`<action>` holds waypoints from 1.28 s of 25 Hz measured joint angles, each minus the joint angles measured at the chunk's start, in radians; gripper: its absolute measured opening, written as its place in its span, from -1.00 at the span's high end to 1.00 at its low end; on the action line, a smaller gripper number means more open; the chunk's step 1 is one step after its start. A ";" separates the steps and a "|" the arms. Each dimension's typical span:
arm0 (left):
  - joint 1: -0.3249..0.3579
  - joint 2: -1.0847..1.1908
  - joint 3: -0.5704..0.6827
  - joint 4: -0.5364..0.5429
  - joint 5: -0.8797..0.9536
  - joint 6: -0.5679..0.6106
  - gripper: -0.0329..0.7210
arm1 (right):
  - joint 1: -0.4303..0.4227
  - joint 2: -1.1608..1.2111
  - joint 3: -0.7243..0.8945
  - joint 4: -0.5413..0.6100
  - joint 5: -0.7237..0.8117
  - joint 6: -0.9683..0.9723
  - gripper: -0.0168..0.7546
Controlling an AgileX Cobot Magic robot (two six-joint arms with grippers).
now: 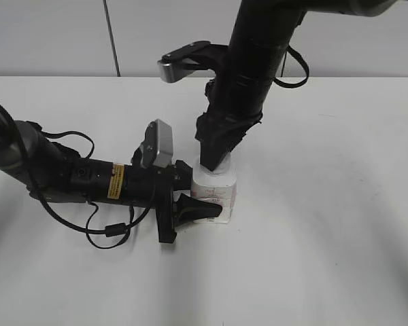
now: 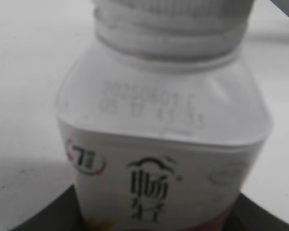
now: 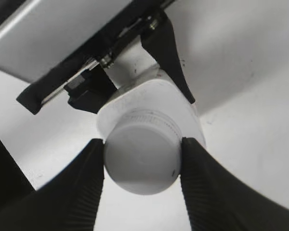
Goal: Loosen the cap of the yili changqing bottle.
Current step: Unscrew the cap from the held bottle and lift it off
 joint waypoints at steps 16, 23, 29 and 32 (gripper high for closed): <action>0.000 0.000 0.000 -0.003 0.001 0.000 -0.02 | 0.000 0.001 -0.008 -0.013 0.005 -0.433 -0.05; 0.000 0.000 0.000 -0.002 0.001 0.002 -0.02 | 0.000 0.001 -0.008 -0.014 0.005 -0.592 -0.05; 0.000 0.000 -0.003 -0.008 -0.002 0.000 -0.02 | 0.000 0.010 -0.044 -0.017 0.018 -0.607 -0.05; 0.000 0.000 -0.004 -0.020 -0.013 -0.001 -0.02 | 0.001 0.012 -0.064 -0.024 0.028 -0.608 -0.05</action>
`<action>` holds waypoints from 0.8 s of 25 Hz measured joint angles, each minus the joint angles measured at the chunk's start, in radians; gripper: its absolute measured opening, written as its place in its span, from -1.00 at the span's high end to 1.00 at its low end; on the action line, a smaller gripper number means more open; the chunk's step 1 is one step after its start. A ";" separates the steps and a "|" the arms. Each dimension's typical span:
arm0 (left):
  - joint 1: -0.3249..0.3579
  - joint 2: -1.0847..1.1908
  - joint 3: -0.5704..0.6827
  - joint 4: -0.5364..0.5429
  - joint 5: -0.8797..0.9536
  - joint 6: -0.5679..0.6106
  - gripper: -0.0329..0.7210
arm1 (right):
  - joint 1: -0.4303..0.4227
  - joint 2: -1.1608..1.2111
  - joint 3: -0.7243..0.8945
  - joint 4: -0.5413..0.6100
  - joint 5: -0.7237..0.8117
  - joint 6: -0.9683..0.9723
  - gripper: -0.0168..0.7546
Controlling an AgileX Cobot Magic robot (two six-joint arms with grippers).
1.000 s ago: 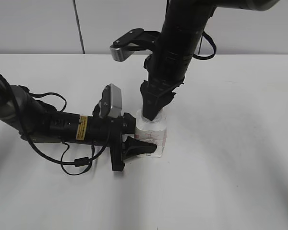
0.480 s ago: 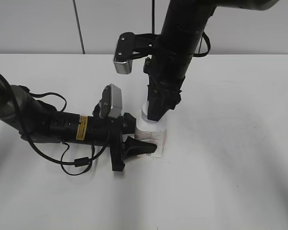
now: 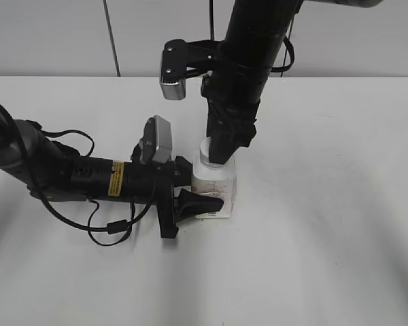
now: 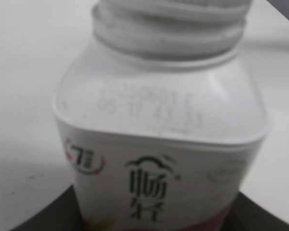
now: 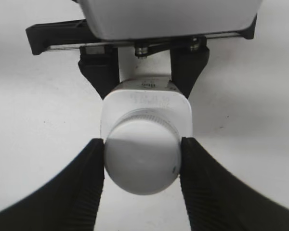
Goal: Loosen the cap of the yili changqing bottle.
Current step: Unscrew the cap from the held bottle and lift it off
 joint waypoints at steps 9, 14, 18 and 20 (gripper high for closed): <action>0.000 0.001 0.000 0.004 0.018 -0.002 -0.01 | 0.001 0.000 -0.012 -0.028 0.002 -0.059 -0.04; 0.000 0.001 0.000 0.021 0.014 -0.002 -0.01 | 0.001 0.000 -0.013 -0.038 0.000 -0.187 -0.04; 0.000 0.001 0.000 0.022 0.014 -0.002 -0.01 | 0.001 0.000 -0.013 -0.040 -0.001 -0.208 -0.04; 0.000 0.001 0.000 0.022 0.013 -0.002 -0.01 | 0.001 -0.003 -0.013 -0.040 -0.001 -0.208 -0.04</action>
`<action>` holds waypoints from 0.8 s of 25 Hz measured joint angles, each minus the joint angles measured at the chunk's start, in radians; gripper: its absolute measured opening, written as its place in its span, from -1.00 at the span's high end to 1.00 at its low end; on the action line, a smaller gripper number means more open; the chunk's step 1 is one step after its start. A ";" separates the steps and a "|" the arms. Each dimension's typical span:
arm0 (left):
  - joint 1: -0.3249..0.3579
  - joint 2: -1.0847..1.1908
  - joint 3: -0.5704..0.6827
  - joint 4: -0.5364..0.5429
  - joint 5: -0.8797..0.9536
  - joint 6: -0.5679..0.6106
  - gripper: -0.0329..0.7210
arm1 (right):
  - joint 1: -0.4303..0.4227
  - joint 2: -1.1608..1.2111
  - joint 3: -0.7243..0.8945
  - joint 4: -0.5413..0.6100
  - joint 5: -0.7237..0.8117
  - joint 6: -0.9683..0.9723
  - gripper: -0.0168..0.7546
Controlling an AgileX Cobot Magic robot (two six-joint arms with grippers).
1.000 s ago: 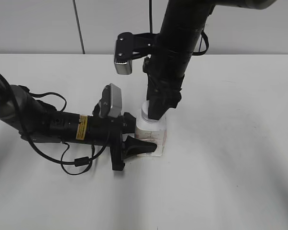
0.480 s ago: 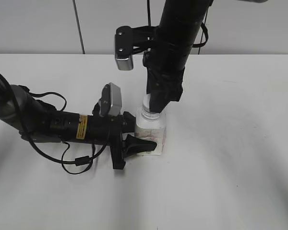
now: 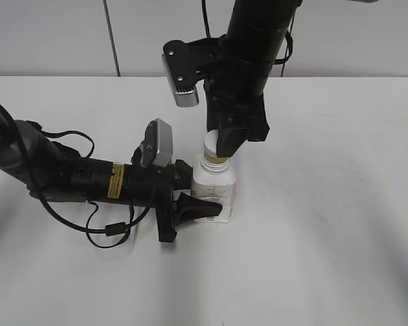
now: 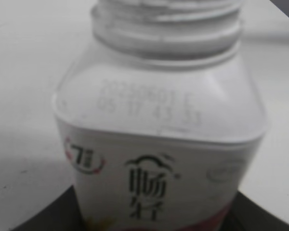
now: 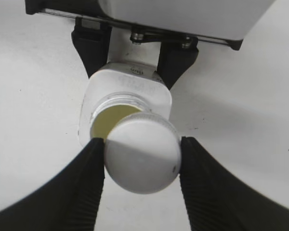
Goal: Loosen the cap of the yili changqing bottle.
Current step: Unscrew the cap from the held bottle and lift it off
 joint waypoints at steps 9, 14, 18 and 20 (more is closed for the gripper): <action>0.000 0.000 0.000 0.000 0.000 0.000 -0.01 | 0.000 -0.060 0.000 0.008 -0.001 0.065 -0.04; 0.000 0.000 0.000 0.000 0.000 0.000 -0.01 | 0.000 -0.072 0.000 0.002 -0.001 0.316 -0.04; 0.000 0.000 0.000 0.000 0.000 0.000 -0.01 | 0.000 -0.072 0.000 -0.027 -0.001 0.510 -0.04; 0.000 0.000 0.000 0.000 0.001 0.000 -0.01 | -0.003 -0.072 0.000 -0.036 -0.001 0.606 -0.04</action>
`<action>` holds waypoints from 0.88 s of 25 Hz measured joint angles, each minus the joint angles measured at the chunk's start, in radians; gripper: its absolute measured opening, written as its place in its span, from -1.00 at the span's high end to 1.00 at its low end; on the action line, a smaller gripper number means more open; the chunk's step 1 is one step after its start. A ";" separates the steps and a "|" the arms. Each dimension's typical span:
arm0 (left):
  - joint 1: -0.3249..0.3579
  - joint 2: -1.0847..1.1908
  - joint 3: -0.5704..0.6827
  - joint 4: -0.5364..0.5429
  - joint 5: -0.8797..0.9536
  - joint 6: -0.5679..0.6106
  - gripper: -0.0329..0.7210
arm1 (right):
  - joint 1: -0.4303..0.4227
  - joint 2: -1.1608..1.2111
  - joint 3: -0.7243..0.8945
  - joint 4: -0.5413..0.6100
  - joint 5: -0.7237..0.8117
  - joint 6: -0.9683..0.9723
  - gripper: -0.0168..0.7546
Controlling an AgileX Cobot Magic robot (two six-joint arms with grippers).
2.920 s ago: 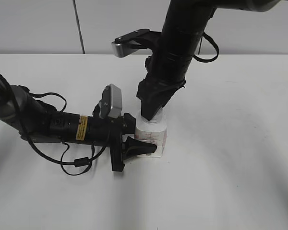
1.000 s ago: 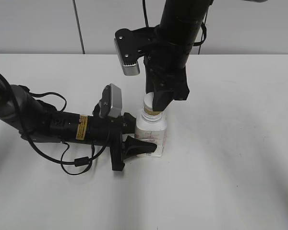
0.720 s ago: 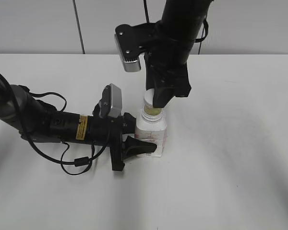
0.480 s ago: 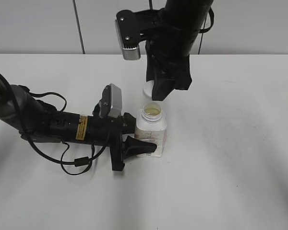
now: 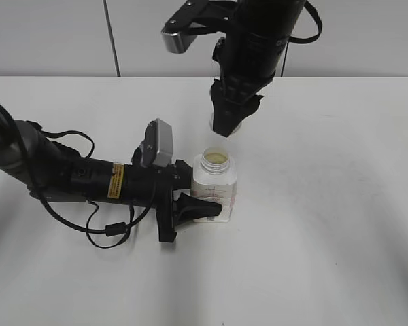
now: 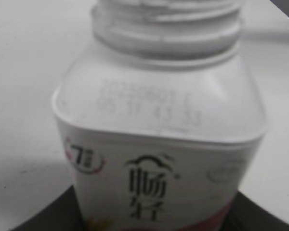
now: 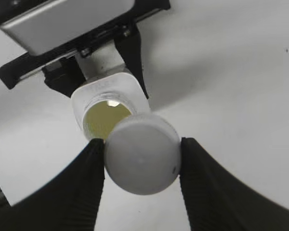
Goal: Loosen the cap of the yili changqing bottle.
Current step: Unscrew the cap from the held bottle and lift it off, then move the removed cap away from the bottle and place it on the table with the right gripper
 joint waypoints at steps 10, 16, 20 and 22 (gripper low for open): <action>0.000 0.000 0.000 0.001 0.000 0.000 -0.01 | -0.191 0.000 0.057 -0.007 -0.087 0.399 -0.04; 0.000 0.000 0.000 0.001 0.000 0.000 -0.01 | -0.371 0.000 0.207 0.024 -0.228 0.470 -0.04; 0.000 0.000 0.000 0.001 0.000 0.000 -0.01 | -0.467 -0.013 0.343 0.065 -0.334 0.473 -0.04; 0.000 0.000 0.000 0.001 0.000 0.000 -0.01 | -0.509 -0.027 0.400 0.075 -0.378 0.474 -0.04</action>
